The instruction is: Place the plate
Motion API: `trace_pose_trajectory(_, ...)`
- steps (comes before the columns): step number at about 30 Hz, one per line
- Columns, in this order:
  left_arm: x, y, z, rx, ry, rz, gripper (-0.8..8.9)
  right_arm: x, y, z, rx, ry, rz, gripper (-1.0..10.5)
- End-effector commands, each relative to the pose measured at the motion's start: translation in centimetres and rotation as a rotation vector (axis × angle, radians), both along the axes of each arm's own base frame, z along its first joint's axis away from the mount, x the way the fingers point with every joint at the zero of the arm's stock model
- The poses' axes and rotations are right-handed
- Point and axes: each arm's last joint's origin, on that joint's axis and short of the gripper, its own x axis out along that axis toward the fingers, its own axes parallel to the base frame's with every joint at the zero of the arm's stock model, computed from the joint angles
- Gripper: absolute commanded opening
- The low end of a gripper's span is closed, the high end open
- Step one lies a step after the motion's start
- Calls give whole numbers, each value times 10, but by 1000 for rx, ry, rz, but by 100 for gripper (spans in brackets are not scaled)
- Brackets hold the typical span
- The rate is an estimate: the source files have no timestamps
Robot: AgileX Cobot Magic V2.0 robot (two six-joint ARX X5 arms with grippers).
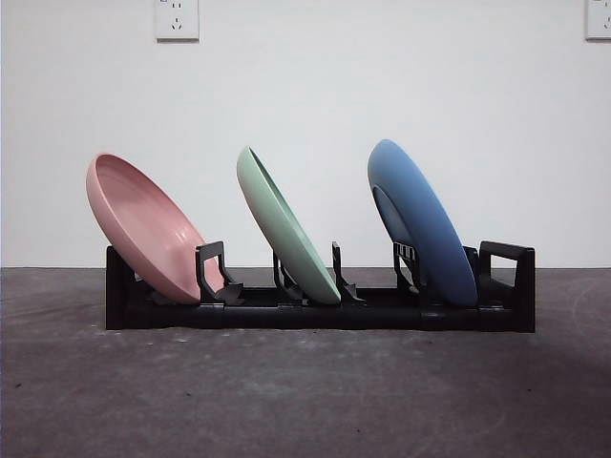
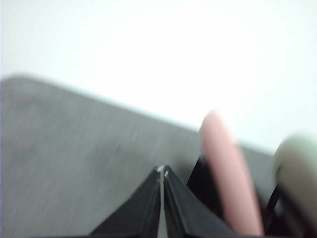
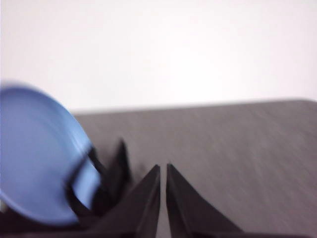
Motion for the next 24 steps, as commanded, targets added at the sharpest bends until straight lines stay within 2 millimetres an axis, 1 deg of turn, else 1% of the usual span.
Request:
trace_pose_trajectory(1, 0, 0, 5, -32, -97, -8, 7, -1, 2, 9, 134, -85, 87, 19)
trace_pose_trajectory(4, -3, 0, 16, -97, -172, -25, 7, -3, 4, 16, 214, -109, 149, 14)
trace_pose_trajectory(7, -8, 0, 33, -195, -175, -46, 8, -8, 4, 30, 312, -48, 159, 14)
trace_pose_trajectory(10, -18, -1, 56, -209, -122, -68, 9, -16, 4, 56, 333, 0, 154, 14)
trace_pose_trajectory(12, -24, -2, 73, -203, -80, -95, 9, -22, 4, 79, 330, 16, 152, 14)
trace_pose_trajectory(14, -28, -3, 89, -182, -41, -142, 10, -26, 4, 100, 318, 42, 163, 14)
trace_pose_trajectory(17, -32, -5, 108, -178, 24, -202, 11, -27, 6, 124, 295, 106, 209, 14)
trace_pose_trajectory(20, -33, -7, 125, -181, 109, -241, 11, -23, 8, 143, 272, 204, 258, 14)
trace_pose_trajectory(24, -31, -8, 139, -119, 228, -296, 11, -13, 9, 157, 298, 367, 305, 14)
